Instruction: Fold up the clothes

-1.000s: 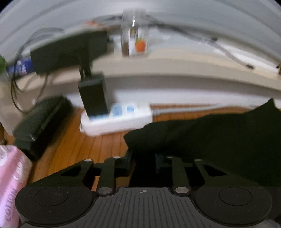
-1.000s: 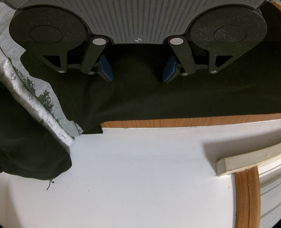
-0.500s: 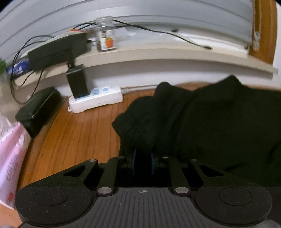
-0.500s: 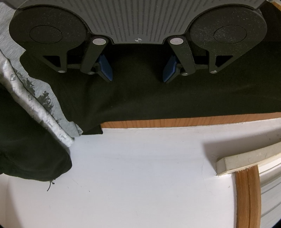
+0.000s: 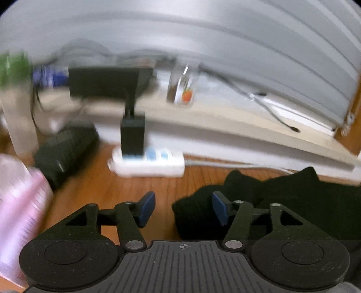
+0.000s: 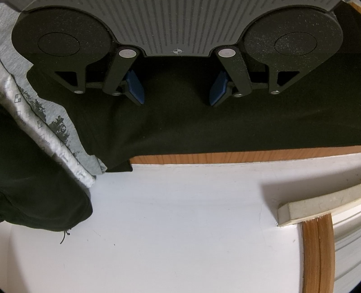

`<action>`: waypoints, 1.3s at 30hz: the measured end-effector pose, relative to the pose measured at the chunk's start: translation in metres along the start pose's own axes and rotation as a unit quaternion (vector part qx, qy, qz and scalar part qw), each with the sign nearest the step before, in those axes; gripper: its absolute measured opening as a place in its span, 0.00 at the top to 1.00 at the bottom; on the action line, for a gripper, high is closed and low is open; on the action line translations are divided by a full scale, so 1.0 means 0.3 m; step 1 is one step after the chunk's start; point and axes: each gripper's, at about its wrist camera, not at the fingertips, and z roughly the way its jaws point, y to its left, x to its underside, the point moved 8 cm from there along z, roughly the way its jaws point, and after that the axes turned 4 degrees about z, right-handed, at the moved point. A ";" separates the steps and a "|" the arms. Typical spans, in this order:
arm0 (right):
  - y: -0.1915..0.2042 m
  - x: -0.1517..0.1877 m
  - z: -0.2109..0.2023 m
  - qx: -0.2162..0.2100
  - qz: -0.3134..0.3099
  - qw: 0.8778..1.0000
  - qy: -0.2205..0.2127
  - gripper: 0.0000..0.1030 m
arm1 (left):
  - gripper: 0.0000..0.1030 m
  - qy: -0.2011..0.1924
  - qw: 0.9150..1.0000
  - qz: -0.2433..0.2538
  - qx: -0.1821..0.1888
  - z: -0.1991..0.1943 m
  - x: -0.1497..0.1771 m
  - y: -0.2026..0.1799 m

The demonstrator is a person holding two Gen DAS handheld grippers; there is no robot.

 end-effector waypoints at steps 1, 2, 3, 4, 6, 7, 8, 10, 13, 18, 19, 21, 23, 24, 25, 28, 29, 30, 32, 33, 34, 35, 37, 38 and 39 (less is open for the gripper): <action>0.000 0.000 0.000 0.000 0.000 1.000 0.000 0.38 | 0.40 0.011 1.000 -0.011 0.007 0.025 0.017 0.004; 0.000 0.000 0.000 0.000 0.000 1.000 0.000 0.38 | 0.40 0.021 0.999 -0.021 0.014 0.049 0.035 0.008; 0.000 0.000 -0.001 0.000 -0.001 1.000 0.000 0.38 | 0.41 0.030 0.999 -0.029 0.020 0.067 0.052 0.007; 0.000 0.000 -0.001 0.000 -0.001 1.000 0.000 0.38 | 0.42 0.032 0.999 -0.035 0.027 0.077 0.065 0.002; 0.000 0.000 -0.001 0.000 -0.001 1.000 0.000 0.38 | 0.46 0.031 0.998 -0.037 0.039 0.080 0.075 -0.010; 0.000 0.001 -0.001 0.000 -0.001 1.000 0.000 0.38 | 0.56 0.027 0.998 -0.037 0.046 0.078 0.076 -0.018; 0.000 0.001 -0.001 0.000 0.000 1.000 0.000 0.38 | 0.58 0.025 0.998 -0.034 0.050 0.077 0.073 -0.025; 0.000 0.001 -0.002 0.000 0.000 1.000 0.000 0.38 | 0.58 0.020 0.998 -0.028 0.056 0.075 0.065 -0.039; 0.001 0.001 -0.003 0.000 0.000 1.000 0.000 0.38 | 0.58 0.012 0.998 -0.018 0.058 0.080 0.047 -0.057; 0.001 0.000 -0.003 0.000 -0.001 1.000 -0.001 0.38 | 0.82 -0.043 0.998 0.018 0.039 0.061 -0.005 -0.097; 0.001 0.000 -0.003 0.000 -0.001 1.000 -0.001 0.38 | 0.86 -0.064 0.997 0.024 0.018 0.043 -0.037 -0.097; 0.001 0.000 -0.003 0.000 -0.001 1.000 -0.001 0.38 | 0.87 -0.109 0.993 0.036 -0.027 0.002 -0.108 -0.093; 0.004 0.001 -0.005 0.001 -0.005 1.000 -0.003 0.38 | 0.87 -0.137 0.988 0.034 -0.062 -0.018 -0.187 -0.051; 0.010 0.001 -0.005 0.000 -0.010 1.000 -0.003 0.37 | 0.87 -0.151 0.985 0.032 -0.079 -0.028 -0.227 -0.027; 0.016 0.002 -0.006 -0.002 -0.015 1.000 -0.003 0.35 | 0.87 -0.164 0.981 0.031 -0.096 -0.038 -0.267 -0.004; 0.022 0.002 -0.007 0.004 -0.026 1.000 -0.006 0.34 | 0.80 -0.061 0.989 0.057 -0.118 0.109 -0.213 0.023; 0.020 0.002 -0.007 0.004 -0.025 1.000 -0.006 0.34 | 0.71 -0.023 0.990 0.066 -0.125 0.160 -0.190 0.032; 0.019 0.002 -0.006 0.004 -0.023 1.000 -0.006 0.33 | 0.64 -0.016 0.989 0.066 -0.129 0.172 -0.167 0.034; 0.014 0.002 -0.006 0.000 -0.018 1.000 -0.005 0.32 | 0.49 -0.017 0.989 0.059 -0.133 0.167 -0.129 0.034; 0.013 0.000 -0.006 -0.004 -0.015 1.000 -0.006 0.30 | 0.48 -0.019 0.989 0.055 -0.134 0.156 -0.117 0.033; 0.012 -0.001 -0.007 -0.008 -0.013 1.000 -0.006 0.28 | 0.45 -0.021 0.989 0.051 -0.135 0.145 -0.105 0.032; 0.011 -0.003 -0.010 -0.014 -0.010 1.000 -0.008 0.28 | 0.43 -0.022 0.989 0.055 -0.138 0.130 -0.098 0.028; 0.006 -0.012 -0.031 -0.022 -0.003 0.999 -0.024 0.28 | 0.37 -0.032 0.987 0.067 -0.142 0.097 -0.099 -0.005; 0.001 -0.019 -0.051 -0.024 -0.001 0.999 -0.030 0.28 | 0.34 -0.037 0.986 0.073 -0.144 0.081 -0.100 -0.022; -0.005 -0.025 -0.072 -0.027 0.002 0.999 -0.036 0.28 | 0.33 -0.042 0.987 0.077 -0.138 0.071 -0.101 -0.050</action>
